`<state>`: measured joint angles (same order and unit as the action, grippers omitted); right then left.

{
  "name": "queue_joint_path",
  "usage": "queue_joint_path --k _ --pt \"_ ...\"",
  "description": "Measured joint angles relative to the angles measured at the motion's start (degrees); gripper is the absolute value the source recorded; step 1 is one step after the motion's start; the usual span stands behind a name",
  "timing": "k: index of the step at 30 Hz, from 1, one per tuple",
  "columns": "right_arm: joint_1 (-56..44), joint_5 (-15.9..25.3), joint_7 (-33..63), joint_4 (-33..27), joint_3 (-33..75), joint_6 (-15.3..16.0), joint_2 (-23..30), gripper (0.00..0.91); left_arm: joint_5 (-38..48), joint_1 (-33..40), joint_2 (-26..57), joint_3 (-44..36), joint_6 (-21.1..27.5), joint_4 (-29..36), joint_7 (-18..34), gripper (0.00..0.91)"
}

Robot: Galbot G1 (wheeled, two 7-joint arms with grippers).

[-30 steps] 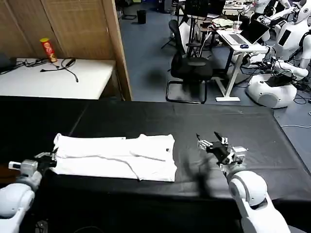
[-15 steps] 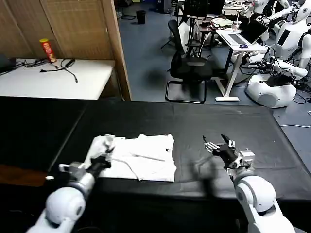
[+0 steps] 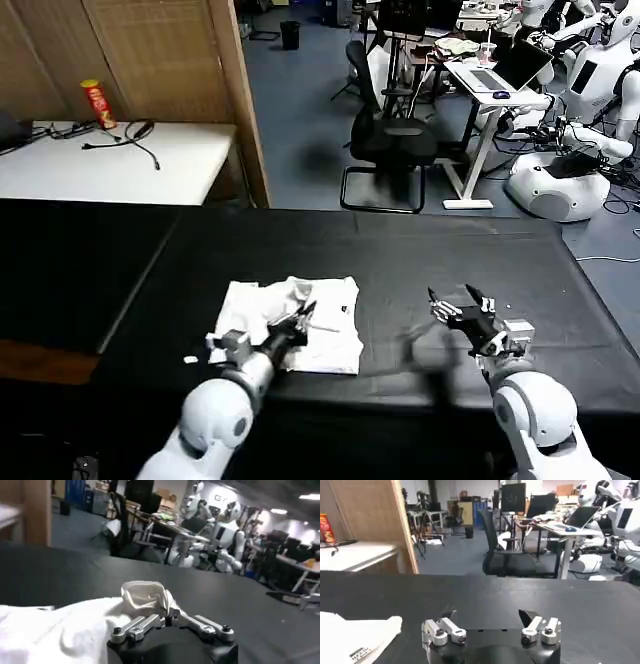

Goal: Fold and organize the clothes.

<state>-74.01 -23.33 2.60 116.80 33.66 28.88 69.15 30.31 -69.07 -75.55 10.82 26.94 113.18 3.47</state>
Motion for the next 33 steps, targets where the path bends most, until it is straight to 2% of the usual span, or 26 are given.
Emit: queue_joint_path --k 3,4,5,15,23,28,33 --pt "-0.09 0.15 -0.16 -0.04 0.00 -0.04 0.21 0.878 -0.55 0.14 -1.39 -1.23 -0.09 -0.88 -0.02 0.000" --pt "-0.12 0.15 -0.31 -0.04 -0.02 -0.13 0.27 0.878 -0.95 0.18 -1.74 -1.54 -0.18 -1.13 -0.11 0.098" --pt "-0.15 0.15 -0.43 -0.01 -0.05 -0.20 0.32 0.878 -1.72 0.30 -2.15 -1.83 -0.39 -1.53 -0.44 0.878" --pt "-0.57 -0.24 -1.40 -0.23 -1.36 -1.28 -0.21 0.878 -3.79 1.51 -6.51 -3.62 -2.15 -5.23 -0.95 0.878" --pt "0.96 -0.70 -2.83 -0.86 -5.00 -1.47 -1.55 0.878 -0.84 0.59 -9.41 -3.23 -2.05 -3.46 -0.53 0.878" --pt "3.02 -0.55 -4.15 -2.06 -9.15 -1.23 -2.89 0.878 -5.62 0.92 -5.63 0.71 -4.25 -1.31 -2.37 0.878" --pt "5.55 0.74 -4.20 -3.77 -14.19 -1.24 -2.88 0.878 -5.69 -0.53 1.30 6.17 -5.92 -2.11 -3.52 0.878"
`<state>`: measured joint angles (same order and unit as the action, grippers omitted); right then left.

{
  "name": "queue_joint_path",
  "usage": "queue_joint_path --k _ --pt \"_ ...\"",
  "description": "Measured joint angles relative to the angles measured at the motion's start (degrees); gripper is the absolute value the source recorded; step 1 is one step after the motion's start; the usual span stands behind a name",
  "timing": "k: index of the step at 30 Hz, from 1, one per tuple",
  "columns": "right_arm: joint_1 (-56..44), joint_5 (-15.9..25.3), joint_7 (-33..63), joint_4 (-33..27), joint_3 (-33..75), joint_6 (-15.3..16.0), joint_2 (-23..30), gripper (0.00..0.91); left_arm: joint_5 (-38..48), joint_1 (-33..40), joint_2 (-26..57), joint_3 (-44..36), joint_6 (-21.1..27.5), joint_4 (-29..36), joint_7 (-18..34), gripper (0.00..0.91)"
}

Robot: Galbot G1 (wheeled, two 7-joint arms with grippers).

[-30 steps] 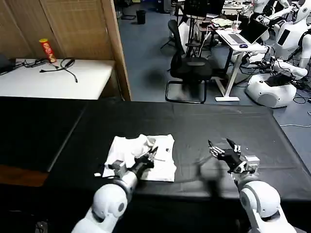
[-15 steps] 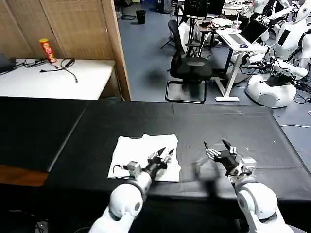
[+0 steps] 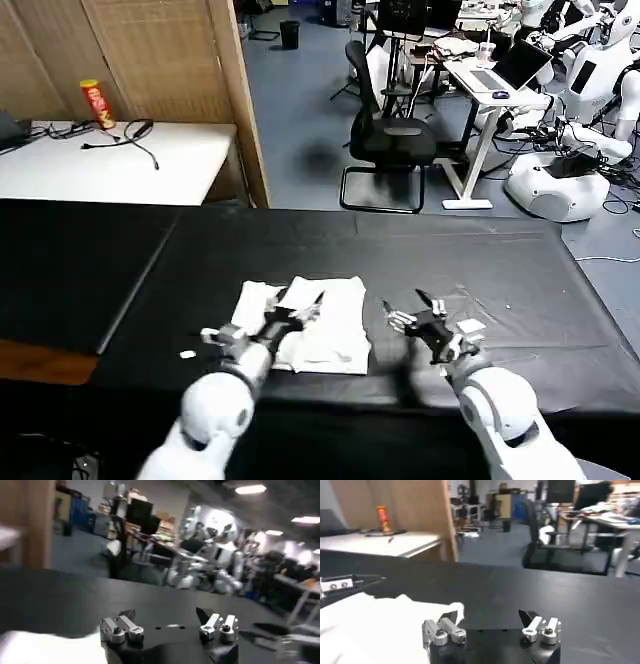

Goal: Fold and organize the clothes.

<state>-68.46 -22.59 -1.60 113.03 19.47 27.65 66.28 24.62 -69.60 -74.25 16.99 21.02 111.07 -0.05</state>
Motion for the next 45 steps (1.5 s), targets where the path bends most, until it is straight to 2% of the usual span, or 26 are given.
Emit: queue_joint_path --k 6,11,14,16,20,26,27,28,29,30,32,40,45 --pt "3.00 3.25 -0.26 -2.97 -5.21 -0.64 0.72 0.878 0.44 -1.69 4.02 5.66 -0.46 -2.14 -0.19 0.878" --pt "4.81 9.10 0.06 -6.00 -7.75 0.11 1.26 0.878 0.56 -2.36 4.20 8.37 -0.58 -3.82 -0.34 0.878" --pt "4.79 14.20 1.10 -7.69 -7.99 0.59 1.48 0.878 0.61 -2.33 4.00 9.28 -0.71 -4.79 -0.43 0.878" --pt "4.56 15.38 1.16 -7.93 -7.90 0.48 1.59 0.878 0.60 -2.32 3.77 9.83 -0.93 -5.50 -0.45 0.878" --pt "3.70 13.81 1.21 -7.29 -6.73 -0.05 2.10 0.878 2.43 -2.71 3.07 10.93 -1.06 -6.84 -0.45 0.878" --pt "1.18 9.17 1.97 -2.91 -3.04 -0.82 2.82 0.878 8.82 -3.81 1.80 12.36 -0.60 -7.30 -0.60 0.878" --pt "0.78 8.86 1.91 -2.25 -2.52 -0.98 2.71 0.878 9.94 -3.99 1.61 12.48 -0.59 -7.35 -0.75 0.858" --pt "0.35 8.50 1.85 -1.50 -2.02 -1.17 2.61 0.878 10.92 -4.10 1.35 12.58 -0.58 -7.37 -0.80 0.741" --pt "0.05 8.34 1.82 -0.97 -1.71 -1.32 2.58 0.878 12.11 -4.26 1.03 12.66 -0.58 -7.36 -0.87 0.351" --pt "-0.21 8.27 1.80 -0.60 -1.47 -1.43 2.56 0.878 13.20 -4.42 0.70 12.71 -0.59 -7.35 -0.92 0.127" --pt "-0.62 8.23 1.75 0.10 -1.14 -1.64 2.57 0.878 14.70 -4.73 0.12 12.92 -0.65 -7.34 -1.08 0.020" --pt "-1.13 8.18 1.64 1.28 -0.83 -2.53 3.40 0.878 20.65 -5.80 -1.84 14.18 0.24 -7.09 -0.92 0.000" --pt "-1.83 8.30 1.59 1.71 -0.41 -2.80 3.87 0.878 17.79 -5.29 -1.93 14.34 -0.09 -7.21 -0.97 0.000"
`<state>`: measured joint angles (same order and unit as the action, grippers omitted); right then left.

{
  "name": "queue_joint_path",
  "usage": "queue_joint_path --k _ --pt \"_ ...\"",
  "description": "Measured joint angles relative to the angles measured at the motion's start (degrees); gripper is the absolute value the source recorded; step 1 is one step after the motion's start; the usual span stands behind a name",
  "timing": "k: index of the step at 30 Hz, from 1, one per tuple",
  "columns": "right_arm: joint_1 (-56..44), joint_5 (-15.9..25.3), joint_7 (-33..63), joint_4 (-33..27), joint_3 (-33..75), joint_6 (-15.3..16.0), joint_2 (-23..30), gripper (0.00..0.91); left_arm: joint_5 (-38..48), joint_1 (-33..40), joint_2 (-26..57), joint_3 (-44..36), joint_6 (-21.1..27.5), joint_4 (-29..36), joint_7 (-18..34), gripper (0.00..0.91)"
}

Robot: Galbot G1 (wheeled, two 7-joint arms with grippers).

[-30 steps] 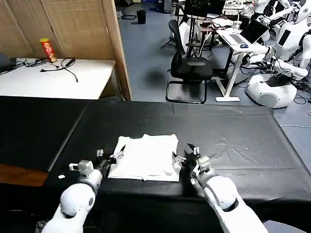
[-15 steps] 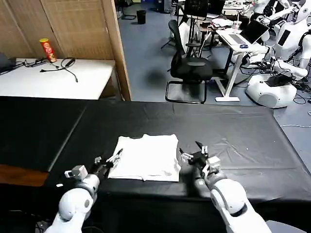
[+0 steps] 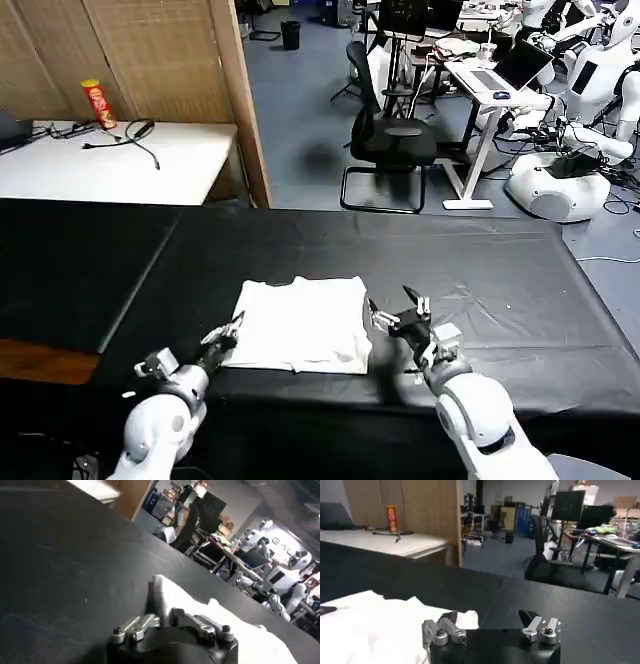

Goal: Fold and organize the clothes.

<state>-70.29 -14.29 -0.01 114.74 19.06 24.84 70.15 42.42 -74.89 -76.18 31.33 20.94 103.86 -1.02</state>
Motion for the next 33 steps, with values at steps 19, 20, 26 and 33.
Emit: queue_joint_path --k 19,20,26,33 --pt "-1.16 -0.33 0.12 0.54 2.39 0.08 1.42 0.878 -2.44 -2.47 27.50 11.09 -0.37 5.18 -0.15 0.000" --pt "-1.14 -0.42 0.12 0.54 2.34 0.08 1.55 0.878 -2.70 -2.75 29.58 12.32 -0.30 5.56 -0.08 0.000" --pt "-1.74 -0.56 0.08 0.84 2.05 0.00 2.46 0.878 -5.36 -4.29 34.32 15.80 2.36 11.46 1.68 0.000" --pt "-3.16 -1.97 0.17 2.28 3.09 0.19 2.29 0.878 -9.87 -2.51 28.34 5.83 4.95 20.26 5.96 0.000"
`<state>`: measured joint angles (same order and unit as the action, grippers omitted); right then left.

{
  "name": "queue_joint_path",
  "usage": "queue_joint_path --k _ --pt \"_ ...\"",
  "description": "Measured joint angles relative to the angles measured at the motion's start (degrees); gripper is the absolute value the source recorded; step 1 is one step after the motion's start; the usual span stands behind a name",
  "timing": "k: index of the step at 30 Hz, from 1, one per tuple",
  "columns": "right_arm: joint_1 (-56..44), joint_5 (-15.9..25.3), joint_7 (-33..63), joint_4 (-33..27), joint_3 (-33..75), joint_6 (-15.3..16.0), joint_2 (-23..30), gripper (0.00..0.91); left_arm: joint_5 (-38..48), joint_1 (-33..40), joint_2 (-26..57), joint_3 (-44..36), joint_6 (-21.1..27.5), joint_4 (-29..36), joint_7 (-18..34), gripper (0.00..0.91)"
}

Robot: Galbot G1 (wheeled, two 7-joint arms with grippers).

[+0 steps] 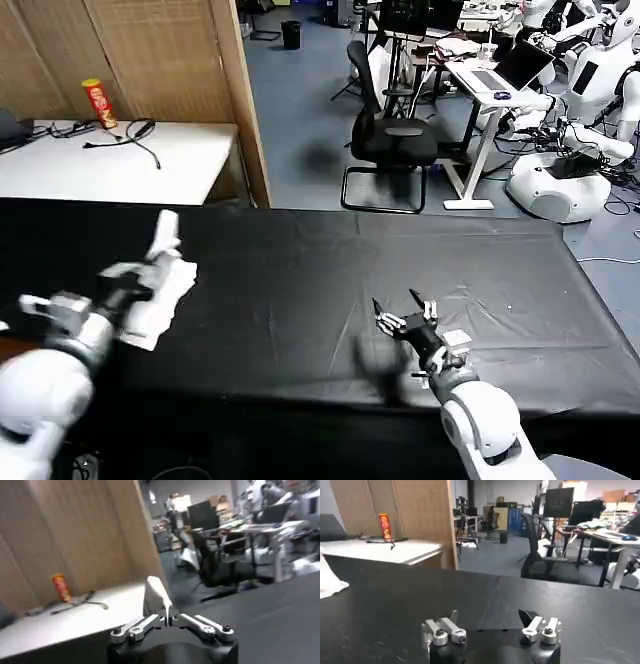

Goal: Fold and organize the clothes.

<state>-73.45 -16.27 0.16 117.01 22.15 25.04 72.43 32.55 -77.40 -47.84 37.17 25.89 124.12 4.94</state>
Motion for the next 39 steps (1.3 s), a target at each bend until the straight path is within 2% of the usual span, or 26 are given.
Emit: queue_joint_path --k 3,4,10,13,20,29,31,32,34,36,39 --pt "-0.81 -1.10 -0.02 0.59 0.44 0.20 -0.02 0.878 -2.97 1.67 -4.42 -7.63 -0.41 0.53 0.18 0.000" --pt "-1.22 -2.07 -0.04 0.92 0.59 0.44 -0.05 0.878 -4.03 2.56 -6.28 -10.46 -0.80 0.24 0.16 0.878" --pt "-2.83 -8.05 0.77 2.50 0.94 3.41 -1.24 0.878 -7.34 6.56 -16.72 -22.74 -1.46 -5.17 0.01 0.878" --pt "-2.80 -11.04 1.28 2.88 0.19 4.74 -1.81 0.878 -8.57 6.77 -19.55 -25.92 -1.42 -5.85 -1.29 0.878" --pt "-0.85 -14.30 3.13 1.32 -3.17 6.77 -0.20 0.878 -7.70 5.78 -19.48 -25.93 -3.46 -4.03 -2.57 0.878" --pt "3.84 -13.61 5.14 -4.95 -9.17 6.97 4.75 0.868 -8.08 3.20 -16.84 -22.14 -4.98 -3.04 -1.32 0.878" --pt "4.31 -13.23 5.67 -6.28 -10.14 6.97 5.62 0.809 -8.13 2.59 -16.59 -21.46 -5.10 -2.99 -1.01 0.878" --pt "4.51 -13.11 5.88 -6.94 -10.60 6.94 6.07 0.702 -8.14 2.35 -16.52 -21.14 -5.12 -2.90 -0.94 0.878" --pt "4.76 -12.96 5.97 -8.12 -11.37 6.86 6.74 0.595 -8.14 1.92 -16.41 -20.57 -5.13 -2.75 -0.79 0.878" --pt "5.15 -12.83 5.93 -9.27 -11.96 6.56 7.34 0.351 -8.15 1.47 -16.41 -19.98 -5.16 -2.64 -0.74 0.878" --pt "5.62 -12.81 5.72 -10.45 -12.33 6.35 7.79 0.098 -8.21 0.64 -16.40 -19.03 -5.28 -2.51 -0.70 0.878"
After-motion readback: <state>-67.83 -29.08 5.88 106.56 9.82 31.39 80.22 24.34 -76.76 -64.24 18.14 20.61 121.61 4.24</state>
